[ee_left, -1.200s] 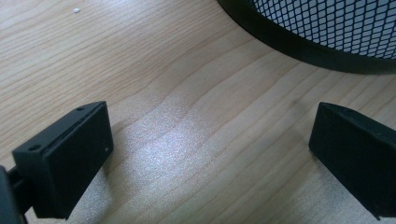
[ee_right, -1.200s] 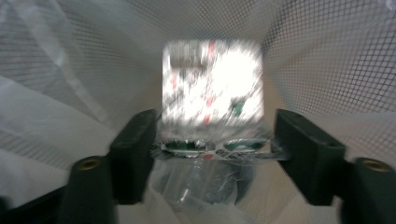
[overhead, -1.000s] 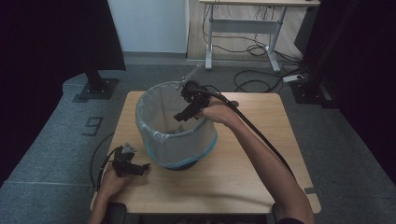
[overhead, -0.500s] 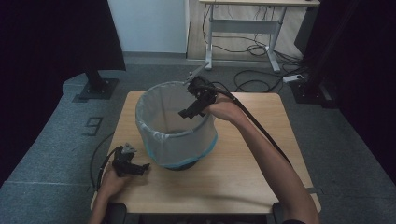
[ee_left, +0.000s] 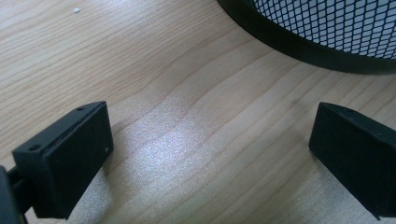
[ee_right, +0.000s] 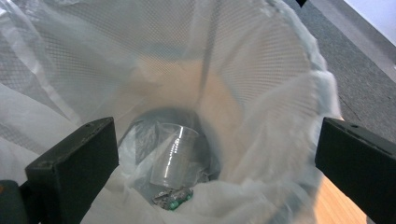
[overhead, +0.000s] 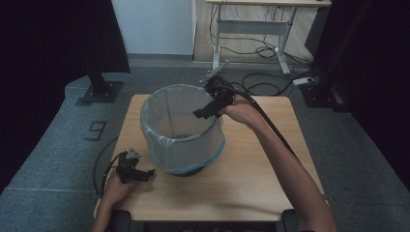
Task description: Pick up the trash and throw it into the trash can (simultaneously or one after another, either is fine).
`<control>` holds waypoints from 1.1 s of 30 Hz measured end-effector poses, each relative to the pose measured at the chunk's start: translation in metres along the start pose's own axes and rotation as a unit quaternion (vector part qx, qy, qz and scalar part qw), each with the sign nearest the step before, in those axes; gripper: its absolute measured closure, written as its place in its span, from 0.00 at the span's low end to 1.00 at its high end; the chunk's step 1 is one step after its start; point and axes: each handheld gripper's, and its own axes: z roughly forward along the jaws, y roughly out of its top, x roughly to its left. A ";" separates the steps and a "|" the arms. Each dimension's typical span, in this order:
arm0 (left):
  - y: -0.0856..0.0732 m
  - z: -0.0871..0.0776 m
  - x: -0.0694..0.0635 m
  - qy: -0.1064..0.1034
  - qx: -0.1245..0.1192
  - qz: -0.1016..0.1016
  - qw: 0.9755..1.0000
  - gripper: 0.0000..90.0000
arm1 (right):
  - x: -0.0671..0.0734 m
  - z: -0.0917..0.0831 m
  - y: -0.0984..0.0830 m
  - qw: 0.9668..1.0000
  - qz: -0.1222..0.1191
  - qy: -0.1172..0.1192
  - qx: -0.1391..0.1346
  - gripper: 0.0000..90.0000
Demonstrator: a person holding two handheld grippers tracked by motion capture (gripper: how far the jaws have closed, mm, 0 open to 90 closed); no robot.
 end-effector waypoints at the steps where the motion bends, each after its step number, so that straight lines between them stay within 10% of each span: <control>1: 0.000 0.000 0.000 0.000 0.000 0.000 1.000 0.00 | -0.001 -0.002 -0.002 1.000 0.003 -0.002 -0.001 0.00; 33: 0.000 0.000 0.000 0.000 0.000 0.000 1.000 0.00 | -0.037 -0.042 -0.062 0.996 0.068 -0.052 -0.018 0.00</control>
